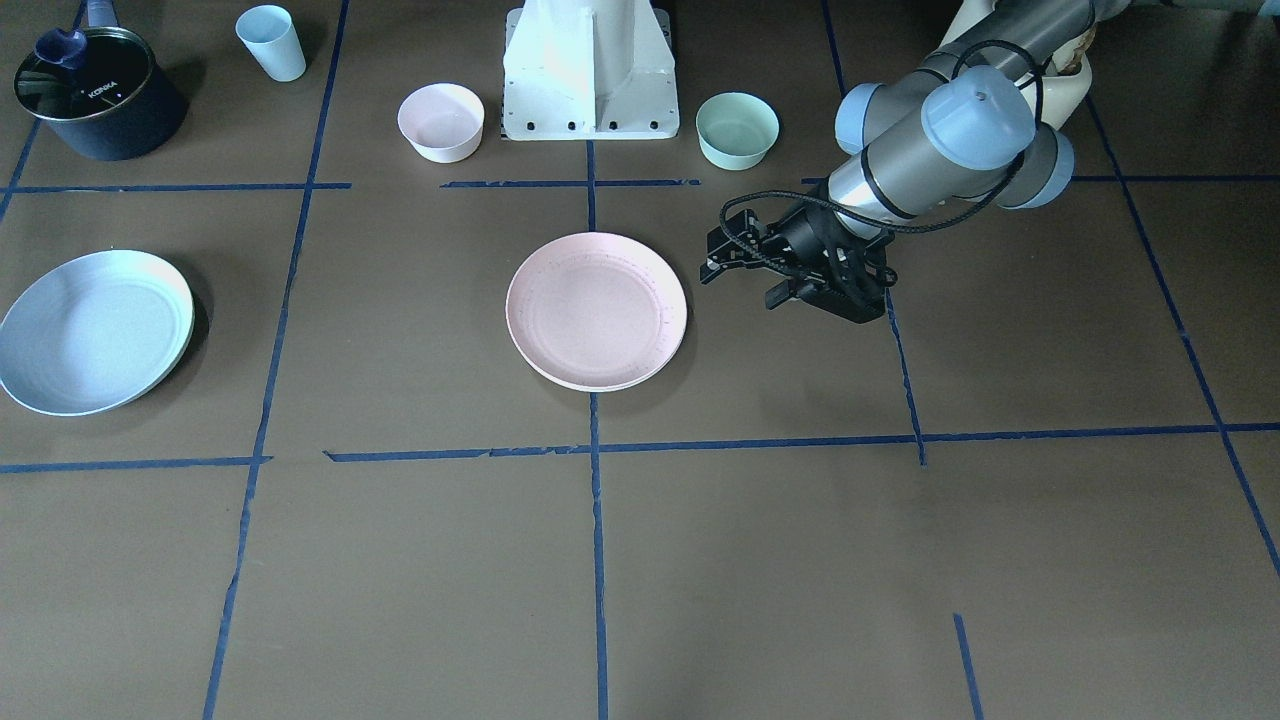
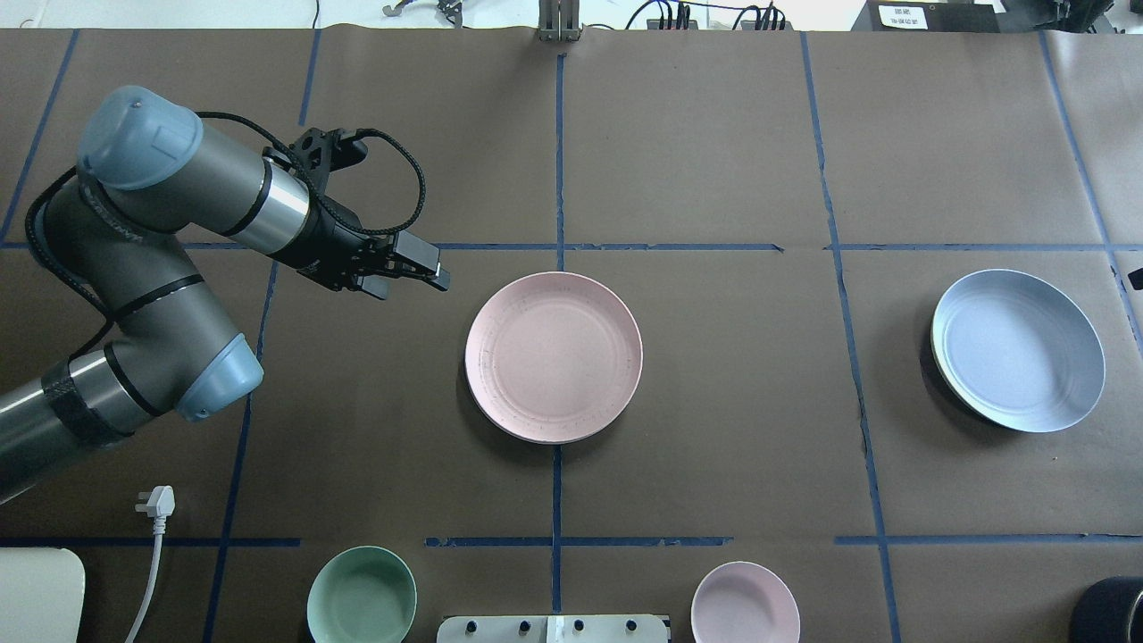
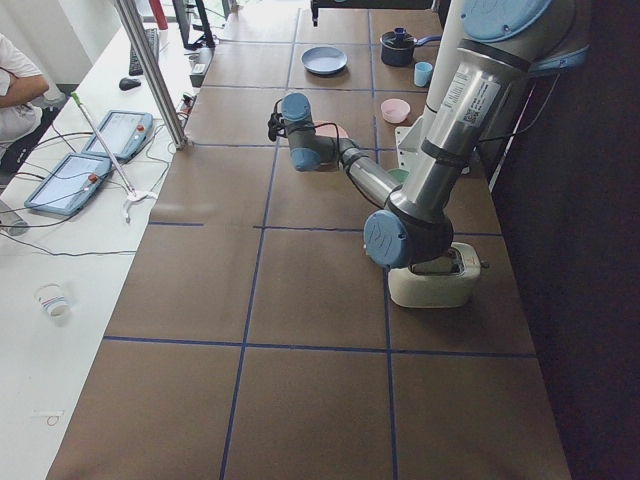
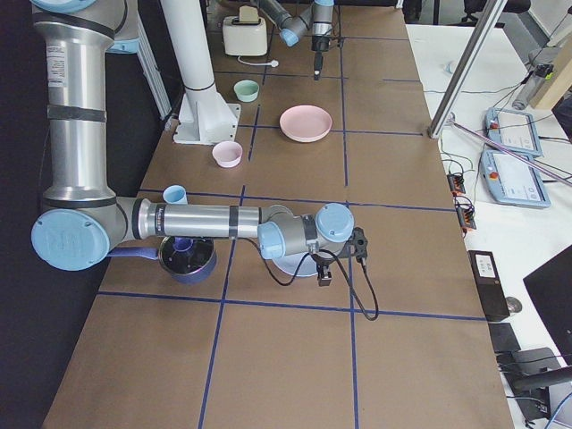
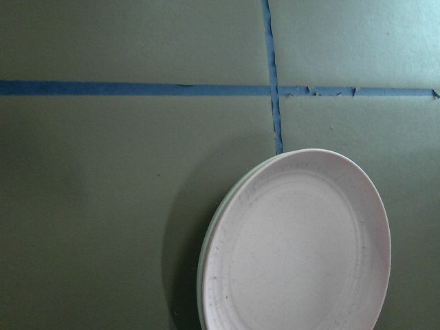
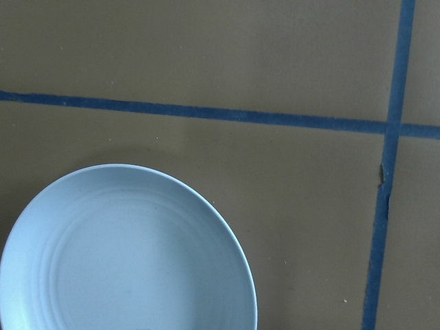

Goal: Stack three plates with pink and blue
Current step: 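Grasp and lift the light blue plate with the right gripper while left holds back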

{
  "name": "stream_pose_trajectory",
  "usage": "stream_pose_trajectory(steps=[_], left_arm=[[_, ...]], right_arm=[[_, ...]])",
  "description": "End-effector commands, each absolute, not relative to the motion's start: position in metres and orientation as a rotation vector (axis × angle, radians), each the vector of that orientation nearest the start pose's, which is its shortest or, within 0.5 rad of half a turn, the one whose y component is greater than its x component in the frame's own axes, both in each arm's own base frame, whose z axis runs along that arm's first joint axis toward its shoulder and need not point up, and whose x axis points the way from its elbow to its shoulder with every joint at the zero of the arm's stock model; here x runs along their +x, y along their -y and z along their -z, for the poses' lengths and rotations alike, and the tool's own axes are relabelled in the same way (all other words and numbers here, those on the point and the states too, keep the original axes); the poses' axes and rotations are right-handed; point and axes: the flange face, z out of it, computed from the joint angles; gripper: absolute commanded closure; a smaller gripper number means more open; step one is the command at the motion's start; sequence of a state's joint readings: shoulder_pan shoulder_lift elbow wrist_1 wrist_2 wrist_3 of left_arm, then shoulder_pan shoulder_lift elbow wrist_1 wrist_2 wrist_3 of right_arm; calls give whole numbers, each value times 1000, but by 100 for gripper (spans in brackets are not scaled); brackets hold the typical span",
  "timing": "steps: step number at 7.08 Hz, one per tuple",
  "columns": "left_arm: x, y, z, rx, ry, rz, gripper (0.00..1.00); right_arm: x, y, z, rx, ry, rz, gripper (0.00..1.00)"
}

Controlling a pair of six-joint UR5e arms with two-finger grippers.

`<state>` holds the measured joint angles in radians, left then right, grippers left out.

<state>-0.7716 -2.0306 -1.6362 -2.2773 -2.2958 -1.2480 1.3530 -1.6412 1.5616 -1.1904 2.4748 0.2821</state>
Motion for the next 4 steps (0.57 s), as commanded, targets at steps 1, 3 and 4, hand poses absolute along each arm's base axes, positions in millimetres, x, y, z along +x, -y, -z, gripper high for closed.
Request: stream_pose_trajectory(steps=[1, 3, 4], left_arm=[[396, 494, -278, 84, -1316, -49, 0], [394, 493, -275, 87, -1321, -50, 0], [389, 493, -273, 94, -1327, -49, 0]], right_arm=[[-81, 444, -710, 115, 947, 18, 1], [-102, 437, -717, 99, 966, -46, 7], [-107, 434, -723, 79, 964, -41, 19]])
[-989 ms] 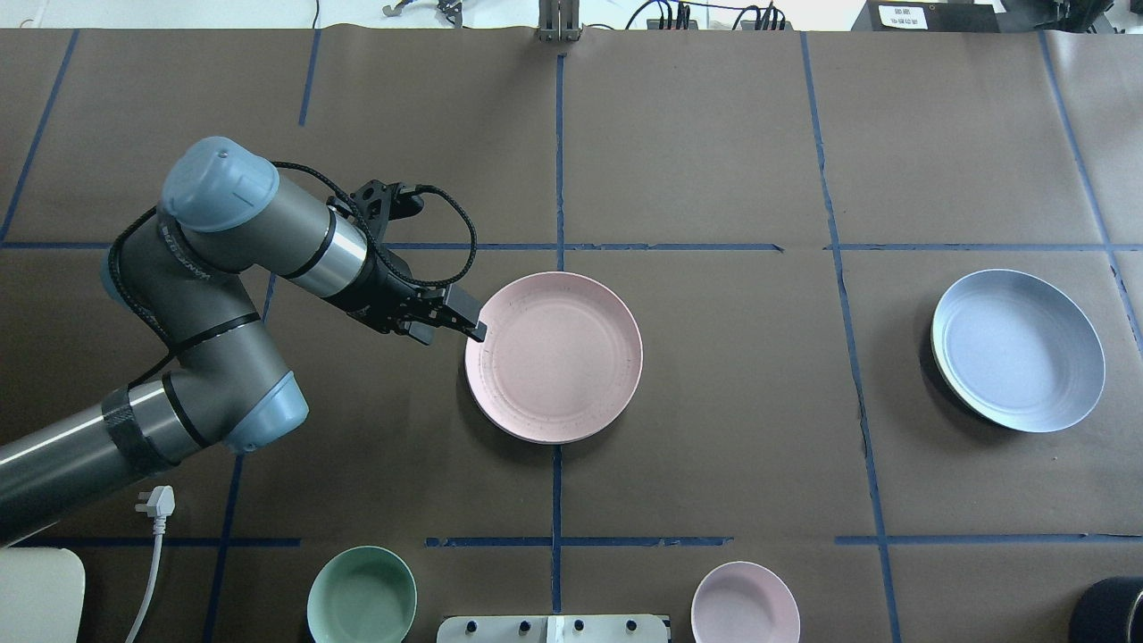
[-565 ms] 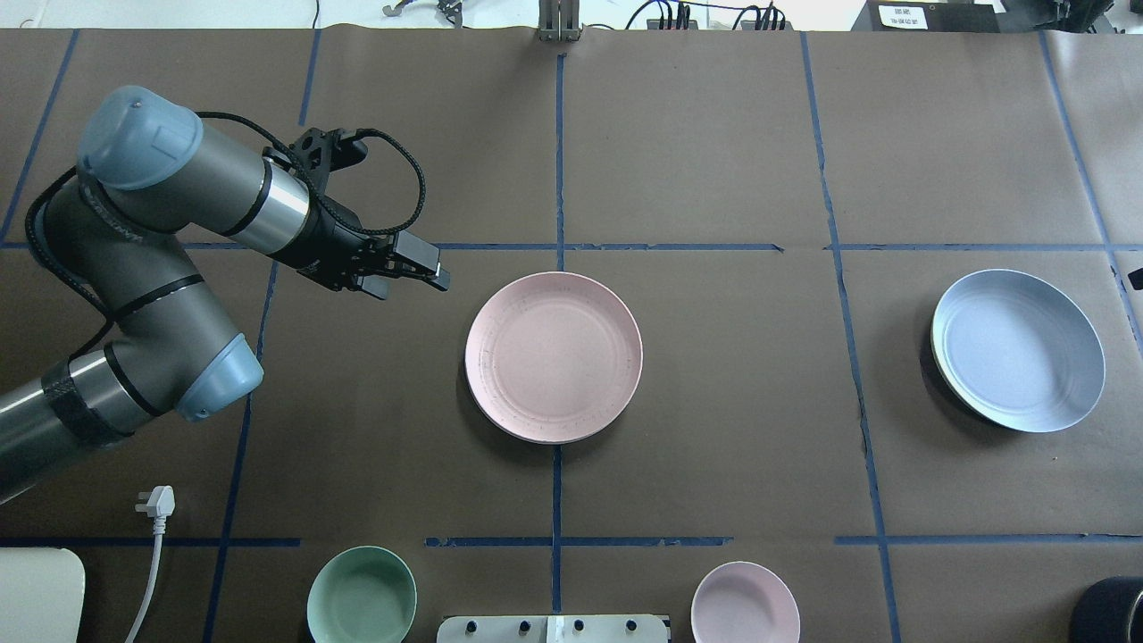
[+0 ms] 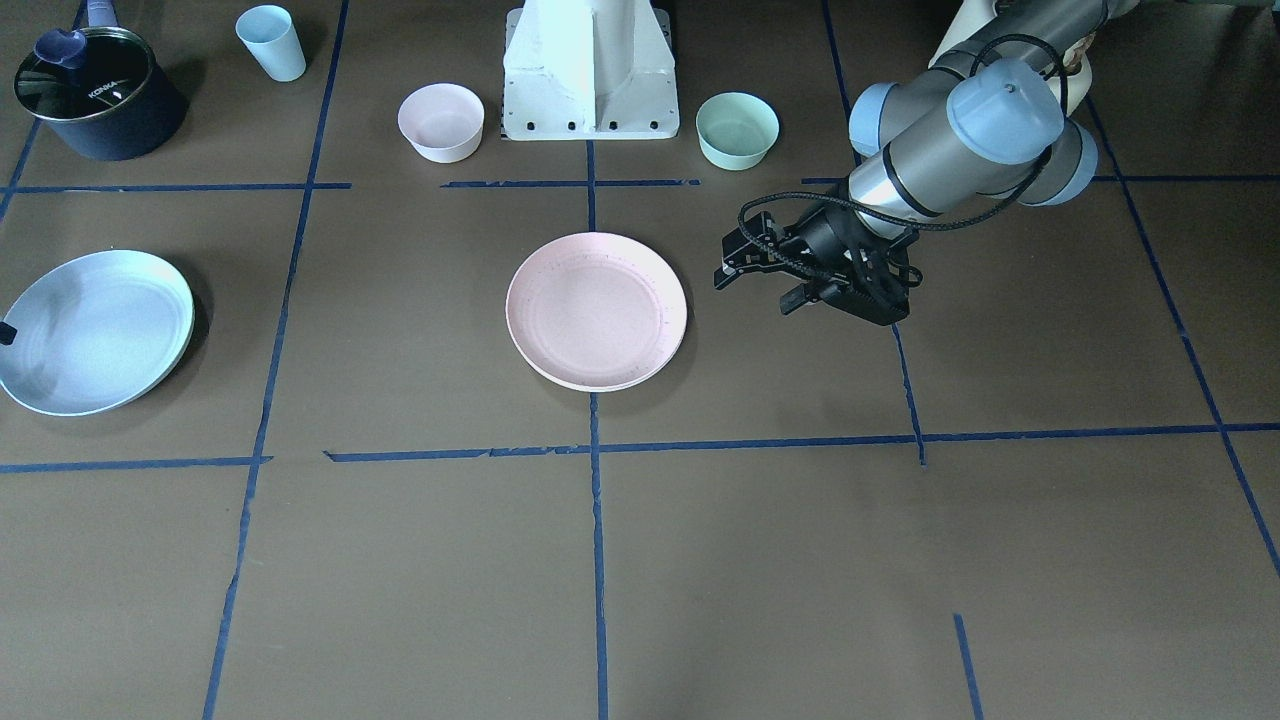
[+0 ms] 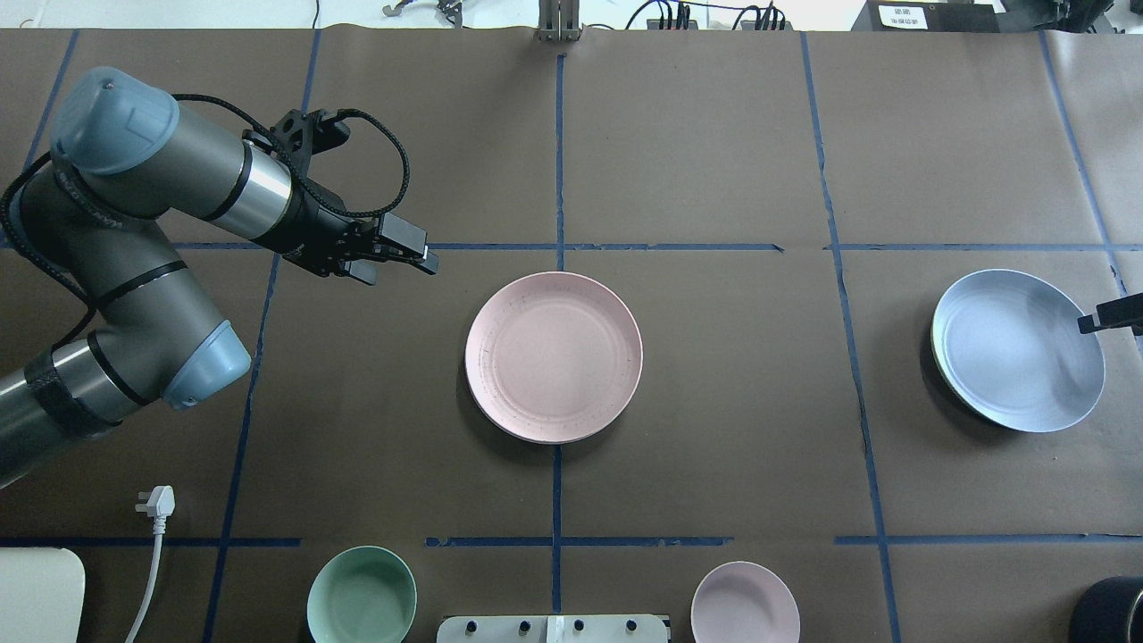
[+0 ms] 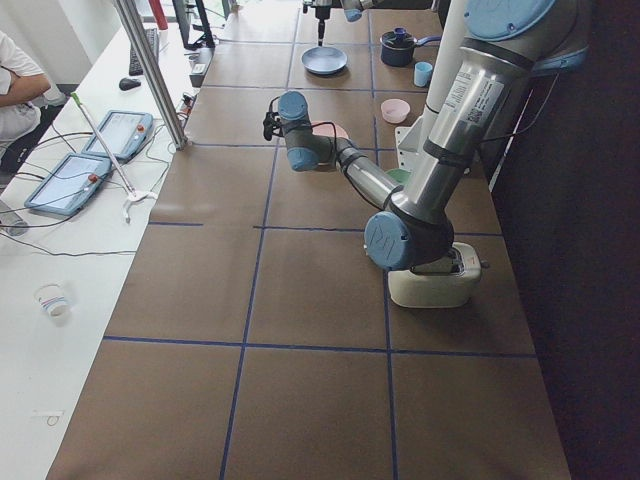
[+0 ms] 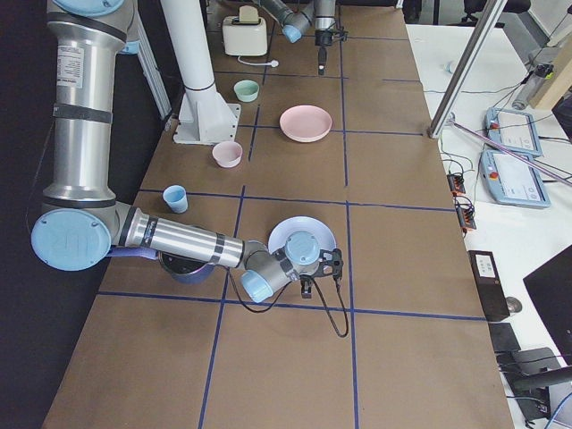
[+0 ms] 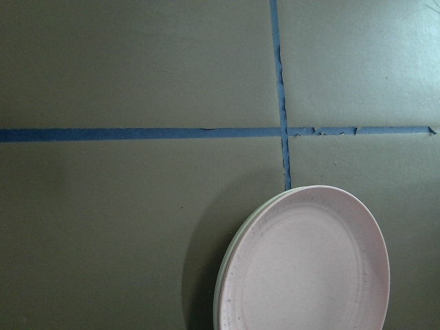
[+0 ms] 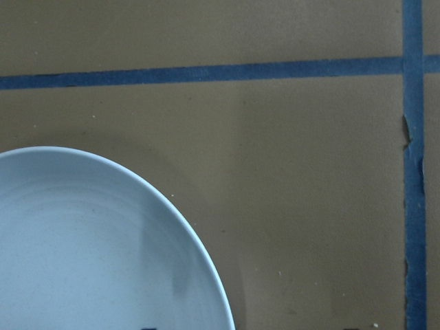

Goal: Stack three plates with pink and blue
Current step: 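Grasp and lift the light blue plate with the right gripper while left holds back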

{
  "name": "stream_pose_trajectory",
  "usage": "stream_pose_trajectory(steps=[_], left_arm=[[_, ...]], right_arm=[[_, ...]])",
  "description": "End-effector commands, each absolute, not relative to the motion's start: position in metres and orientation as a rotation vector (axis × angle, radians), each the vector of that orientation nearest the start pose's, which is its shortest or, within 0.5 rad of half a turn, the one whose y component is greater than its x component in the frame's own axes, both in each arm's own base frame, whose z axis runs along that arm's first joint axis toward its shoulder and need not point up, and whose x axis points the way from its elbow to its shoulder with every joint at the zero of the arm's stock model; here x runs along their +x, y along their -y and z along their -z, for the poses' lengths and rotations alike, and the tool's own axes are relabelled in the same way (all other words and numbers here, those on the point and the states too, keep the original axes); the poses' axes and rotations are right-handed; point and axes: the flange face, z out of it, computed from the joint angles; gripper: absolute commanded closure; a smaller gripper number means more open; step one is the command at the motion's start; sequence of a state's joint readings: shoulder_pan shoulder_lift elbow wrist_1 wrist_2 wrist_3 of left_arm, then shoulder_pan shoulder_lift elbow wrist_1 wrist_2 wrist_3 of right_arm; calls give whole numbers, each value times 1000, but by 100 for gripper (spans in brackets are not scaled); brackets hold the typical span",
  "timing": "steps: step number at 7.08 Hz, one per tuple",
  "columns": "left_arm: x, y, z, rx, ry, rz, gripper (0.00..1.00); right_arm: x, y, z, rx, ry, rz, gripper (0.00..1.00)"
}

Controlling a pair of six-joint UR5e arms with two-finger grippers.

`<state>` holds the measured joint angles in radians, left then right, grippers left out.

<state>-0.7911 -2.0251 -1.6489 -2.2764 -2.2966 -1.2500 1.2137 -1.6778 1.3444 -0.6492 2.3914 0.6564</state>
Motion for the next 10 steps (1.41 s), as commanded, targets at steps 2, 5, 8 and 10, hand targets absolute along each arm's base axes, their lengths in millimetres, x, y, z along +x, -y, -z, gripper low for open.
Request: stream_pose_trajectory(steps=[2, 5, 8, 10], left_arm=[[379, 484, -280, 91, -1325, -48, 0], [372, 478, -283, 95, -1328, -49, 0], [363, 482, -278, 116, -1339, -42, 0], [361, 484, -278, 119, -1338, -38, 0]], right_arm=[[-113, 432, -723, 70, 965, -27, 96], [-132, 451, -688, 115, 1003, 20, 100], [-225, 477, -500, 96, 1241, 36, 100], [-341, 471, -378, 37, 1349, -37, 100]])
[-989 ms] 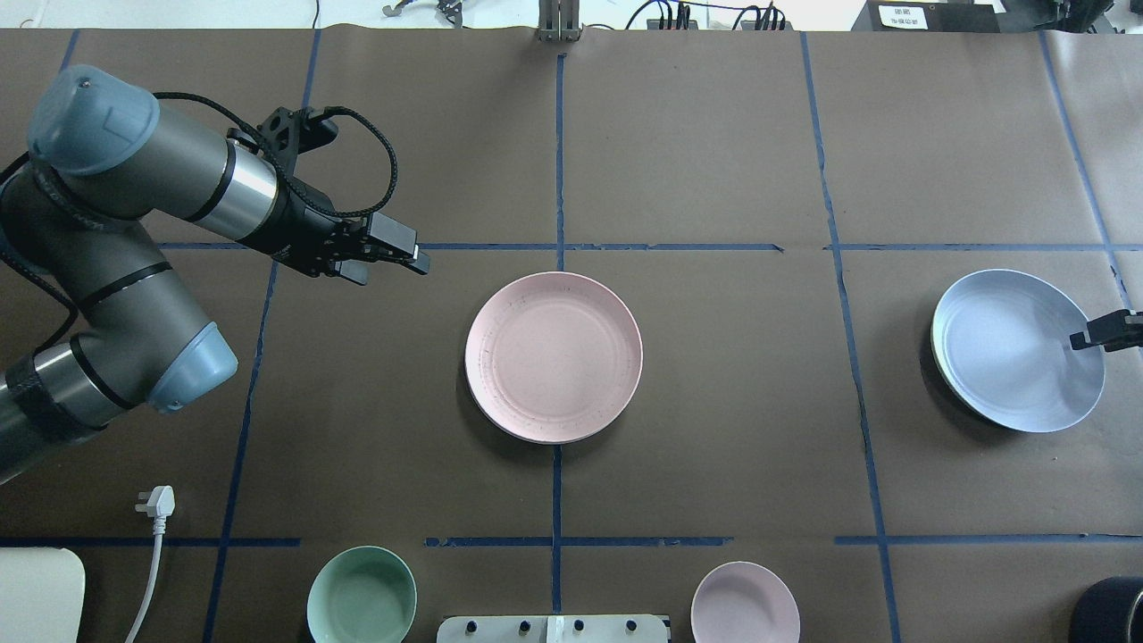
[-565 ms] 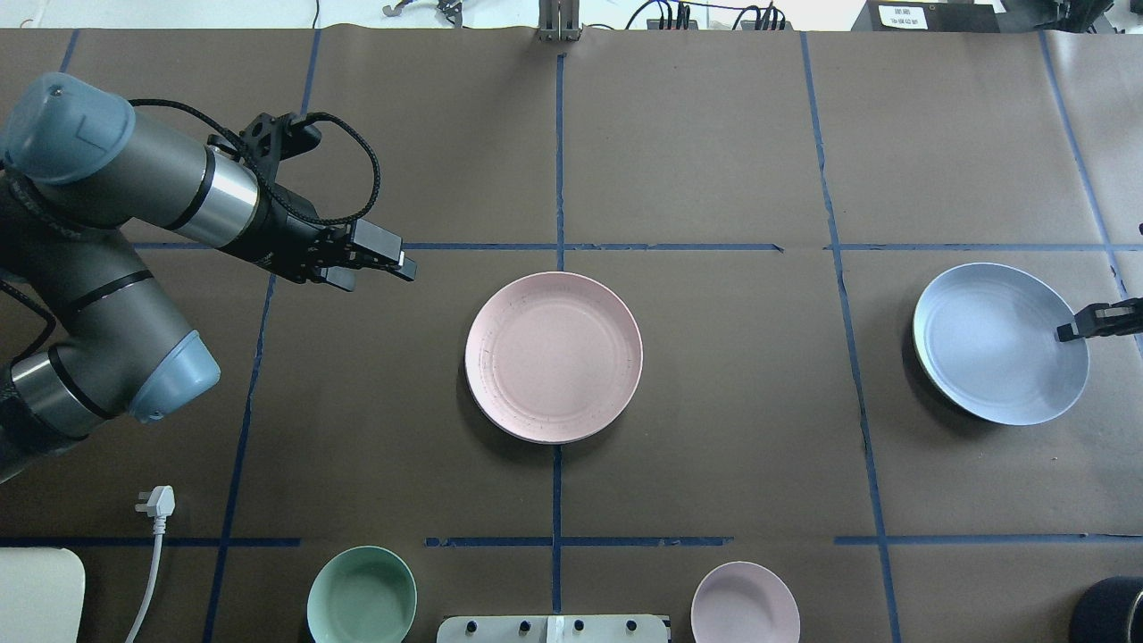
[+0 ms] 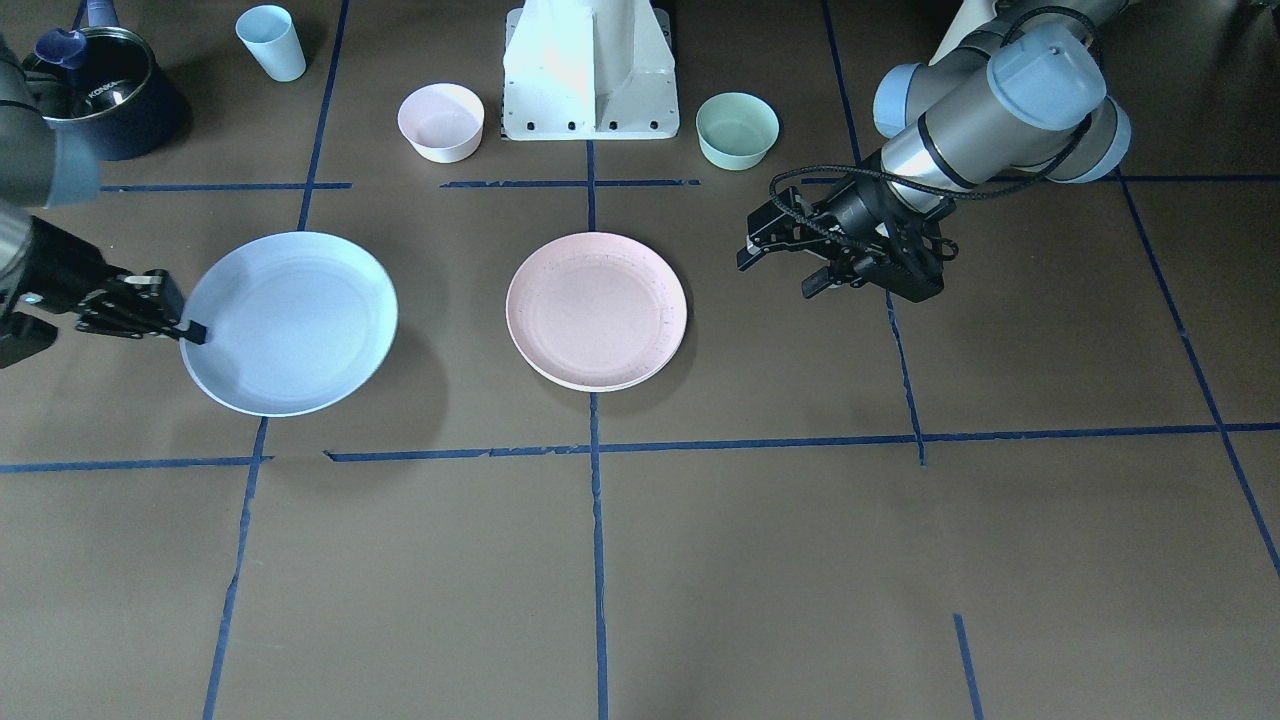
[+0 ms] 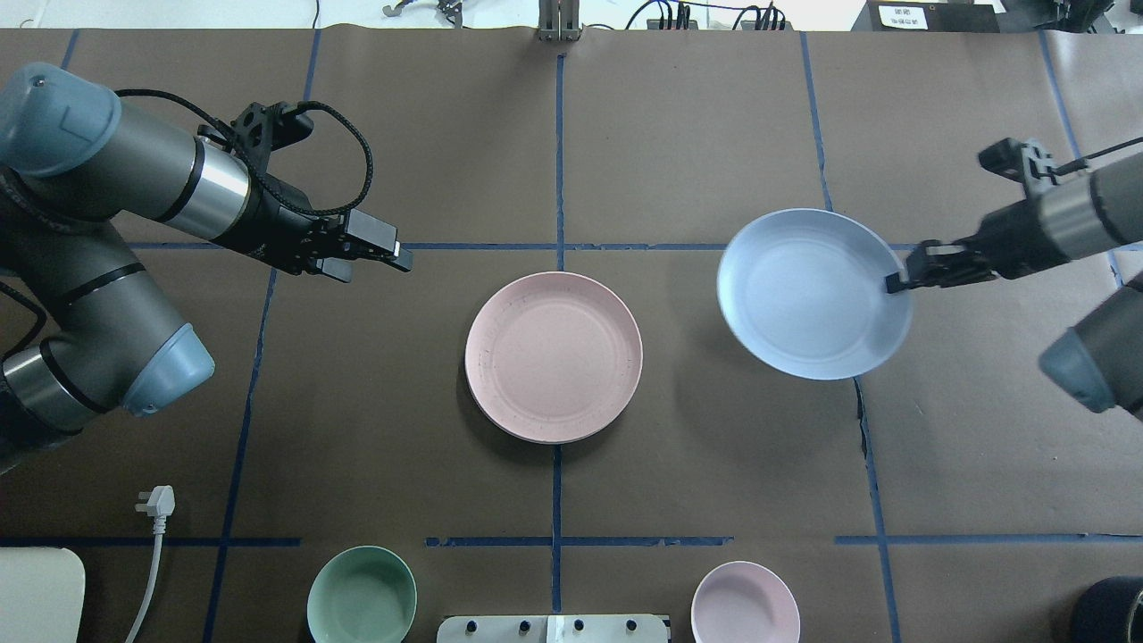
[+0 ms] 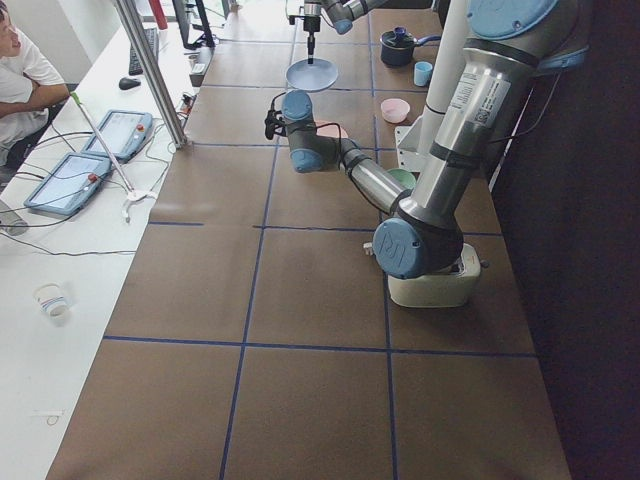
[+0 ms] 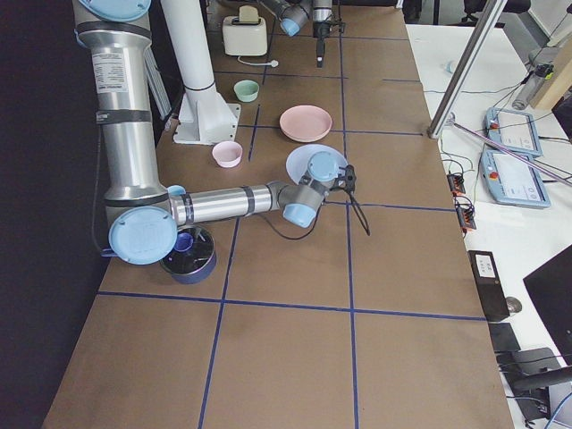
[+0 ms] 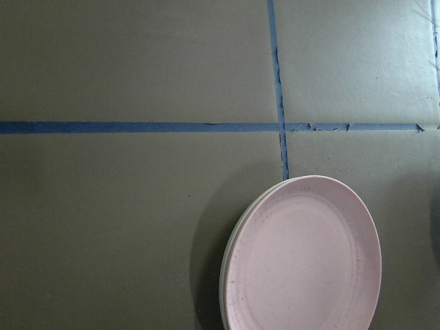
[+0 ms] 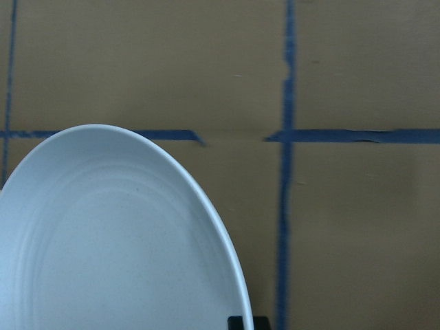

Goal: Stack three plates with pink and blue
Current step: 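Carry the light blue plate onto the pink plate and release it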

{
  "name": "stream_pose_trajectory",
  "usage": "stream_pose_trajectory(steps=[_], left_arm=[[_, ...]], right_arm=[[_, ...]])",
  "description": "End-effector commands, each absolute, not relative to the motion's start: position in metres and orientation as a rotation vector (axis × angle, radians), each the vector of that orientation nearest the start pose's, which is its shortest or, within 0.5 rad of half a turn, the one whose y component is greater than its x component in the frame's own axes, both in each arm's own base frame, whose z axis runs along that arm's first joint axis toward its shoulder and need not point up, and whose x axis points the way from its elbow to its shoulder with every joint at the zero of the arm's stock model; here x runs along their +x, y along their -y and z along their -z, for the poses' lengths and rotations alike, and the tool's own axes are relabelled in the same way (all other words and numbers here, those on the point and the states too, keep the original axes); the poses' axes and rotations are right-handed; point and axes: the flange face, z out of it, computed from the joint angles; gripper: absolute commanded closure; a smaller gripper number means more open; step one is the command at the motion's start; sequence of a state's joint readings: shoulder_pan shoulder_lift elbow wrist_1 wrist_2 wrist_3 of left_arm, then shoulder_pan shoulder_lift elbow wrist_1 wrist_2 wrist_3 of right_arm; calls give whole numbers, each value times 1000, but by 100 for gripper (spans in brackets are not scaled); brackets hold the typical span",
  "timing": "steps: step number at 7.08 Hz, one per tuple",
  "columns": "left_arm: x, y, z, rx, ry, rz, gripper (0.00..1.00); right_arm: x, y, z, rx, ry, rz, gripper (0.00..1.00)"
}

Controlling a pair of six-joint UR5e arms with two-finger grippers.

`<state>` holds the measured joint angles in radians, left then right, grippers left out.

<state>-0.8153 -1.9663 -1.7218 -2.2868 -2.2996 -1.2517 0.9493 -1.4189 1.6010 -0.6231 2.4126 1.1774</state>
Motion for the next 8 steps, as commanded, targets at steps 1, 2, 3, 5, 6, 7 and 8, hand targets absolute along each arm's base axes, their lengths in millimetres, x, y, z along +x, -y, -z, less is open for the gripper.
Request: stream_pose_trajectory(steps=[1, 2, 3, 5, 6, 7, 8], left_arm=[[360, 484, -276, 121, -1340, -39, 0], [360, 484, -276, 123, -1340, -39, 0], [360, 484, -276, 123, -1340, -39, 0], [360, 484, -276, 124, -1340, -40, 0], [359, 485, -277, 126, -1339, -37, 0], [351, 495, -286, 127, -1322, -14, 0], [335, 505, -307, 123, -1292, 21, 0]], right_arm=[[-400, 446, -337, 45, 1379, -72, 100], [-433, 430, -316, 57, 1392, -69, 100], [-460, 424, -297, 67, 1367, -82, 100], [-479, 416, -308, 59, 1320, -84, 29], [-474, 420, -312, 64, 1313, -91, 0], [-458, 433, -321, 68, 1303, -109, 0], [-418, 456, -337, 78, 1290, -142, 0]])
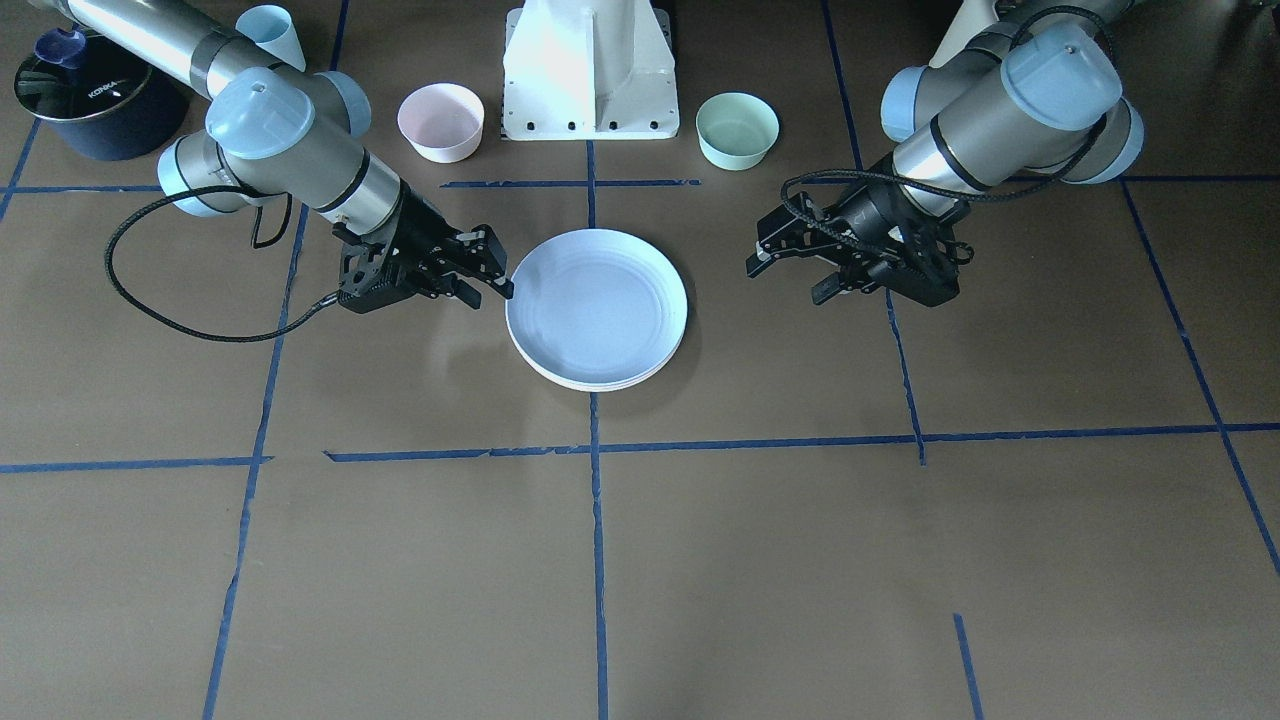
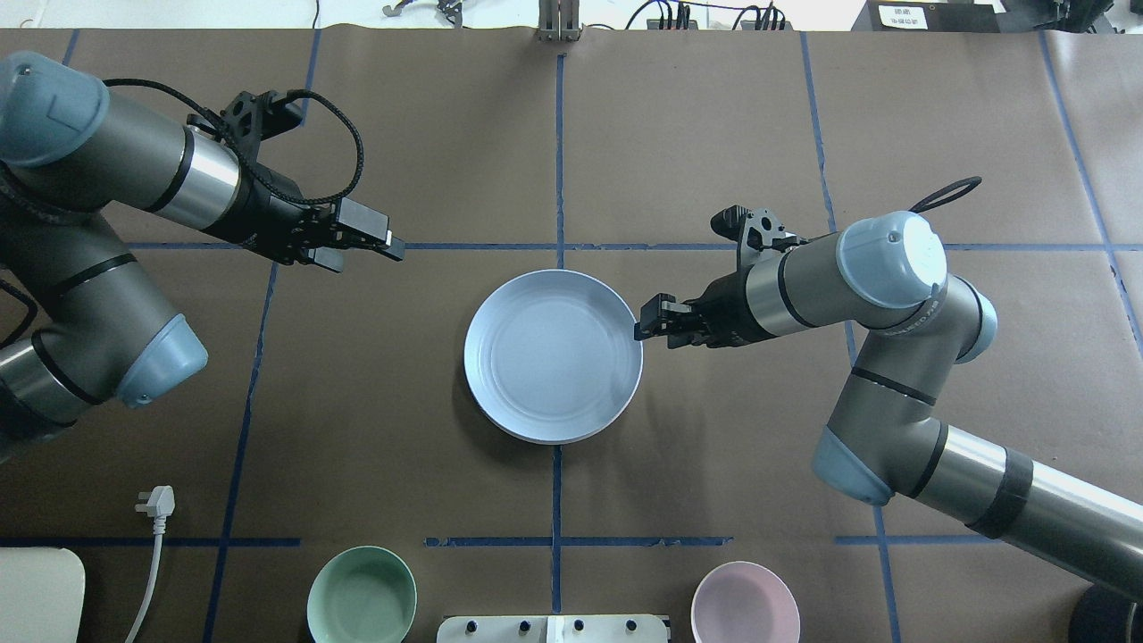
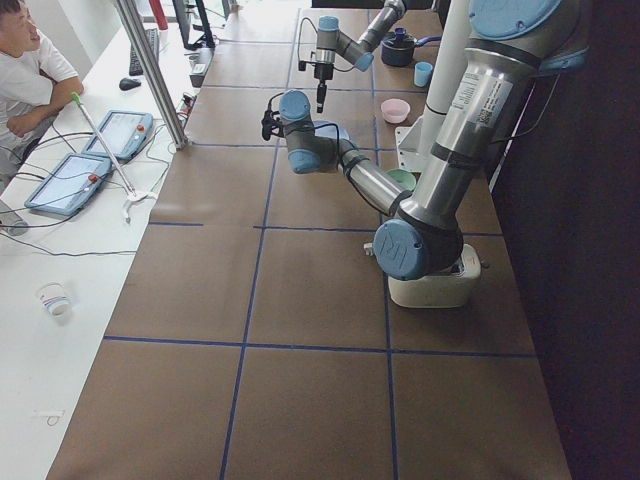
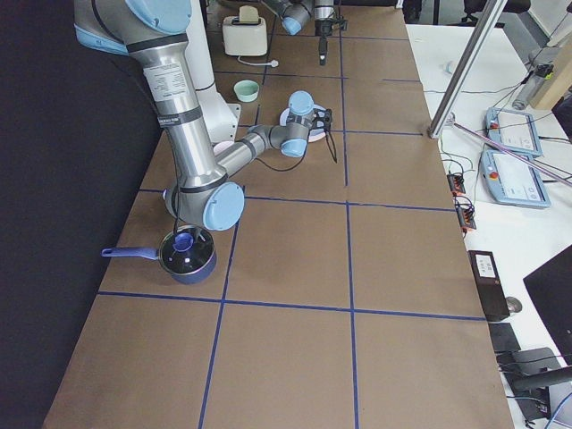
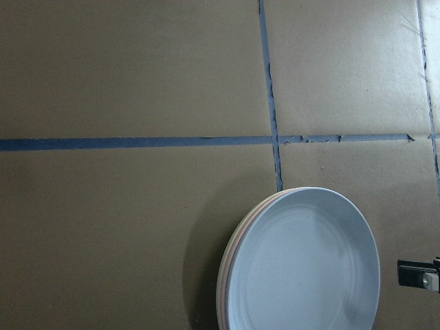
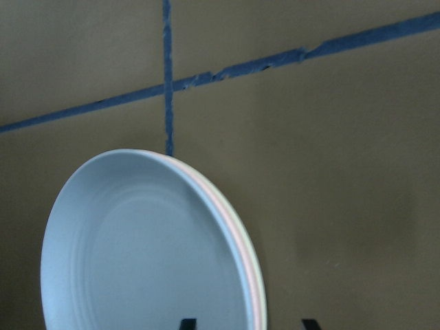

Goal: Stack three plates with pink and blue

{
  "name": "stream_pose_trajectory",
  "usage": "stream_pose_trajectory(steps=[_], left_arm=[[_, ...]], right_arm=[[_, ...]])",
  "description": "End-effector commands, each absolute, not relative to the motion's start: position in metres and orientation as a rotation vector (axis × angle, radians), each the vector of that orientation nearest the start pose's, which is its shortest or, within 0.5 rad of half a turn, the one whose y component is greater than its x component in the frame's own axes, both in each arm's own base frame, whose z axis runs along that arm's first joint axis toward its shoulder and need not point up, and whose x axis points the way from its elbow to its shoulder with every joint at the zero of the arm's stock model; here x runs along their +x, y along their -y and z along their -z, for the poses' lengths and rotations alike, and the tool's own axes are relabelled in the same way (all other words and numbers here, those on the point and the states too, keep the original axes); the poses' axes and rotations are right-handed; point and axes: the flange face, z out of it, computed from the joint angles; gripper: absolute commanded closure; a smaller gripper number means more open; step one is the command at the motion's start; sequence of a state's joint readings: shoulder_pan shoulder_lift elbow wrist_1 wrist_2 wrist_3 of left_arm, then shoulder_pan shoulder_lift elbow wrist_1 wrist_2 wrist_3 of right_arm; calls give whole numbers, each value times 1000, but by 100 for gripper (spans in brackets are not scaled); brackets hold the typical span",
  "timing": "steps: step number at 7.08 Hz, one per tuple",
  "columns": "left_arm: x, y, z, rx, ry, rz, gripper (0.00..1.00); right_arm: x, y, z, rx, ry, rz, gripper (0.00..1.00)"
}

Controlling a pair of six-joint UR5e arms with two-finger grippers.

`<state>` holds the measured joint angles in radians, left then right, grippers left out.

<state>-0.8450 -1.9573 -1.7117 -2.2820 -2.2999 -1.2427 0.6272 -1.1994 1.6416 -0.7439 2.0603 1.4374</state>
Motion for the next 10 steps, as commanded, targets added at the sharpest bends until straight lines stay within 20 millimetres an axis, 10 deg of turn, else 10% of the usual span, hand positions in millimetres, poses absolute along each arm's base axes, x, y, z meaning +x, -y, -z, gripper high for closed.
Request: stream_pose_trajectory(steps=[1, 5, 6, 10], left_arm=[[313, 518, -335, 134, -1257, 33, 0], [182, 579, -476, 242, -1046, -151, 0], [120, 586, -510, 263, -956, -199, 0], [-45, 565, -587, 247, -760, -267, 0]], right_arm=[[-358, 487, -368, 84, 1266, -99, 0], [-126, 565, -504, 206, 909, 72, 0], [-70, 570, -528, 186, 846, 147, 0], [74, 559, -632, 116, 785, 251, 0]])
